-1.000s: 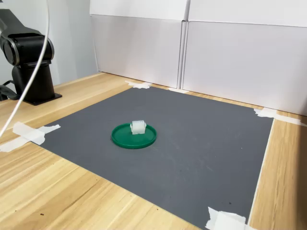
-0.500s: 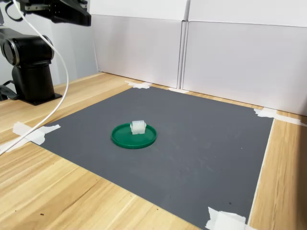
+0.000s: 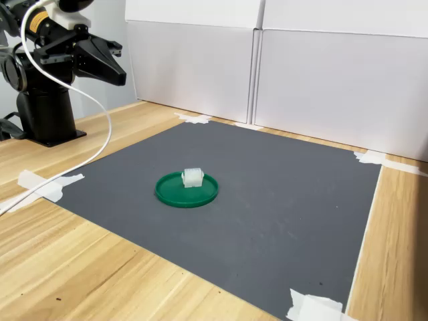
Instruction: Grasp a white terminal and put it in the green lid.
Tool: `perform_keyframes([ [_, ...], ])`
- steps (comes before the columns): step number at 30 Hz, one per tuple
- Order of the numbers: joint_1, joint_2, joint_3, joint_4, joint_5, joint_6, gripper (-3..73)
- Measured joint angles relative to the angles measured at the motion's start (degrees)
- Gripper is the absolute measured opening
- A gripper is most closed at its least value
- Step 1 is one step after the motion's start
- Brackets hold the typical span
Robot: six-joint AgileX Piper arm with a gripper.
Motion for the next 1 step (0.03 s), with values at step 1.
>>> perform_keyframes([
  [1,0.0,-0.1,0.0,-0.1,0.0,0.0,-1.5],
])
